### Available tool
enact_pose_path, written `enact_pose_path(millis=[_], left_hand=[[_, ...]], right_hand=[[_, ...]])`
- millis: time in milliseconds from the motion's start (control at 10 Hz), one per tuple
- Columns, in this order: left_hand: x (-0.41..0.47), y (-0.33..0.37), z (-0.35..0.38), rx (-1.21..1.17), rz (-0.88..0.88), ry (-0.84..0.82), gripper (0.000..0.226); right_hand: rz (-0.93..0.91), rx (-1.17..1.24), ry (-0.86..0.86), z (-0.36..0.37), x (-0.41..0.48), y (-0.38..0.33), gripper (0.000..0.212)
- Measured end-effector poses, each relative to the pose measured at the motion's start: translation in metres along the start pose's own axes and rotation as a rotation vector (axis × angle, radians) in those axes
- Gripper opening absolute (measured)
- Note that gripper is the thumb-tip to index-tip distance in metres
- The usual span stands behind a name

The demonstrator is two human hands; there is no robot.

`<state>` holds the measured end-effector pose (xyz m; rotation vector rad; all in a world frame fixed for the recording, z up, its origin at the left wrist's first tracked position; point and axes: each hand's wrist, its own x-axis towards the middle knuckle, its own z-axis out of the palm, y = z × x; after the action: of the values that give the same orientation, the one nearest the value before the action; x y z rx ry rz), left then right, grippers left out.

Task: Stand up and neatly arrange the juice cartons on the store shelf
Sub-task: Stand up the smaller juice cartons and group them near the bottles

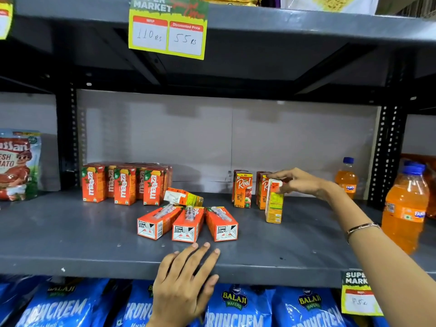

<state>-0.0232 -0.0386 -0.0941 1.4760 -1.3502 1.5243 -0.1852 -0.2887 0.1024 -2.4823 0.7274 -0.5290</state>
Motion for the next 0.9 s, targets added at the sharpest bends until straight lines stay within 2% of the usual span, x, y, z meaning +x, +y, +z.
enact_pose_path(millis=[300, 400, 500, 700, 900], left_hand=[[0.001, 0.000, -0.001, 0.006, 0.014, 0.018, 0.036], [0.002, 0.000, -0.001, 0.009, 0.017, 0.017, 0.036], [0.002, 0.000, -0.002, 0.011, 0.019, 0.016, 0.036], [0.002, 0.000, -0.001, 0.014, 0.023, 0.014, 0.037], [0.002, 0.001, -0.002, 0.005, 0.025, 0.015, 0.036]], right_hand=[[-0.006, -0.017, 0.058, 0.005, 0.008, 0.007, 0.055], [-0.033, -0.178, 0.201, 0.005, 0.008, 0.007, 0.051], [-0.021, -0.188, 0.204, 0.004, 0.008, 0.009, 0.049], [0.033, 0.127, 0.095, 0.007, 0.000, 0.016, 0.051], [0.053, 0.165, 0.052, 0.006, 0.000, 0.016, 0.050]])
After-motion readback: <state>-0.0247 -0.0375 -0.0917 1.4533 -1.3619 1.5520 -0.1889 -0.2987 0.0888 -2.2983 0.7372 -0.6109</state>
